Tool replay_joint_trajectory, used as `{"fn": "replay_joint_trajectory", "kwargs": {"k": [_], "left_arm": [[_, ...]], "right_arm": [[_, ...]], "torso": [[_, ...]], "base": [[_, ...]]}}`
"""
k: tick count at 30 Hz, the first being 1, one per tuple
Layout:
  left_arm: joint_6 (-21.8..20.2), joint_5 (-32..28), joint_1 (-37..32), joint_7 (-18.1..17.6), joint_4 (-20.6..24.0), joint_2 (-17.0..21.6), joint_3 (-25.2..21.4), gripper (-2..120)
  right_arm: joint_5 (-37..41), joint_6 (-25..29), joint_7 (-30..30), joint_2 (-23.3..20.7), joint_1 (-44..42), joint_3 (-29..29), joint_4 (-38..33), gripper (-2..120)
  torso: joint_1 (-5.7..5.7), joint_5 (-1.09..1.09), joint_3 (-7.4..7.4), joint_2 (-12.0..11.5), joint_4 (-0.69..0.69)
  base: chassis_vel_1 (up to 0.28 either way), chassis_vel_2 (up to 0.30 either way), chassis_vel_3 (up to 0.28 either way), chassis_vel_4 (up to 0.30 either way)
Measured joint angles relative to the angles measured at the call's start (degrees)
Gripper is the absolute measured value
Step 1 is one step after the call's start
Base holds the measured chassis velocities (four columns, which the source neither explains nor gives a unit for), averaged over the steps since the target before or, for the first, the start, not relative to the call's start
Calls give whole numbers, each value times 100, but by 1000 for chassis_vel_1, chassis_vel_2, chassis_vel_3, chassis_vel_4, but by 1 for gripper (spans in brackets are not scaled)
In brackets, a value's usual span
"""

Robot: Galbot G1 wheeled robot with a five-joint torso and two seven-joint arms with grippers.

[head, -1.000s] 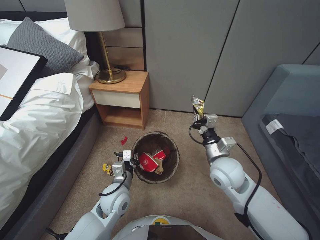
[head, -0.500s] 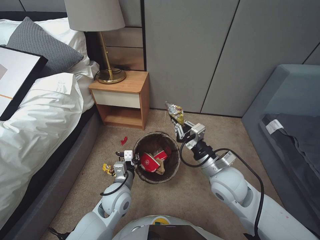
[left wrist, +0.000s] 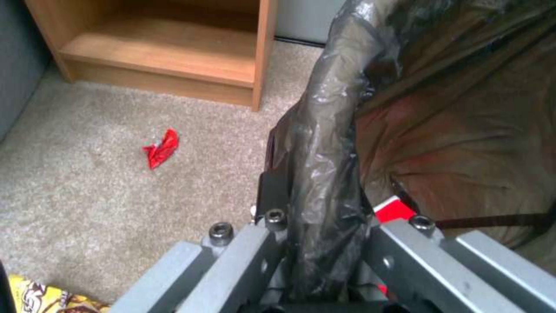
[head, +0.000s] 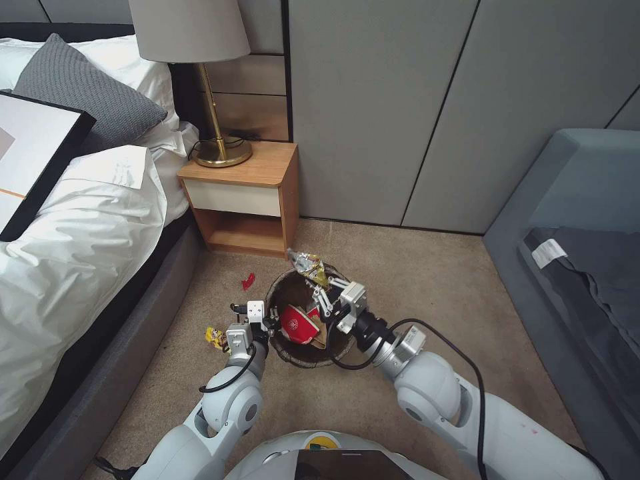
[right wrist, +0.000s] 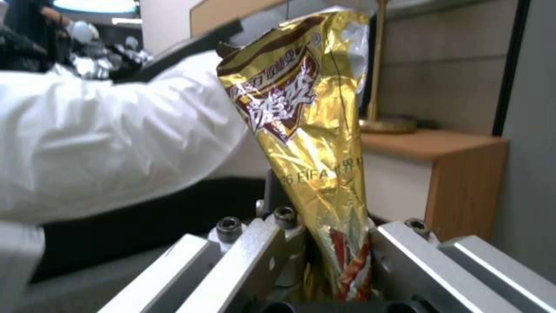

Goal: Pick up the trash bin, then pick up the garbage from the floor and place it into the trash bin.

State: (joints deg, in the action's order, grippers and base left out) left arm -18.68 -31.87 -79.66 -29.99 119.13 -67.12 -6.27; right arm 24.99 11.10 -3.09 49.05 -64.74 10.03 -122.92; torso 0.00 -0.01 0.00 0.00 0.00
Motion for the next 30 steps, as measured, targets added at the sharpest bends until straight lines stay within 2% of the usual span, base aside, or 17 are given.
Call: {"fn": "replay_joint_trajectory", "kwargs": {"k": [15, 17, 20, 22, 24, 25, 30], "left_arm": [[18, -25, 36, -7, 21, 7, -33, 2], [21, -26, 36, -7, 21, 11, -37, 2], [27, -41, 41, -9, 21, 16, -48, 2], [27, -44, 43, -9, 21, 17, -48, 2], [30, -51, 50, -11, 21, 19, -52, 2], [30, -51, 50, -11, 21, 19, -52, 2], [37, -53, 51, -11, 20, 21, -53, 2]], "right_arm": [[-373, 27, -209, 222, 103, 428, 1024, -2], [-382, 15, -222, 230, 109, 440, 1065, 1], [-441, -13, -291, 274, 122, 495, 1181, 17], [-448, -17, -302, 280, 122, 504, 1189, 19], [-482, -45, -338, 295, 120, 528, 1200, 30], [-482, -45, -338, 295, 120, 528, 1200, 30], [-499, -72, -406, 307, 110, 533, 1190, 48]], "torso": [[0, 0, 0, 0, 0], [0, 0, 0, 0, 0], [0, 0, 0, 0, 0], [0, 0, 0, 0, 0], [0, 0, 0, 0, 0], [0, 0, 0, 0, 0], [0, 0, -1, 0, 0]], "base": [[0, 0, 0, 0], [0, 0, 0, 0], [0, 0, 0, 0], [0, 0, 0, 0], [0, 0, 0, 0], [0, 0, 0, 0], [0, 0, 0, 0]]}}
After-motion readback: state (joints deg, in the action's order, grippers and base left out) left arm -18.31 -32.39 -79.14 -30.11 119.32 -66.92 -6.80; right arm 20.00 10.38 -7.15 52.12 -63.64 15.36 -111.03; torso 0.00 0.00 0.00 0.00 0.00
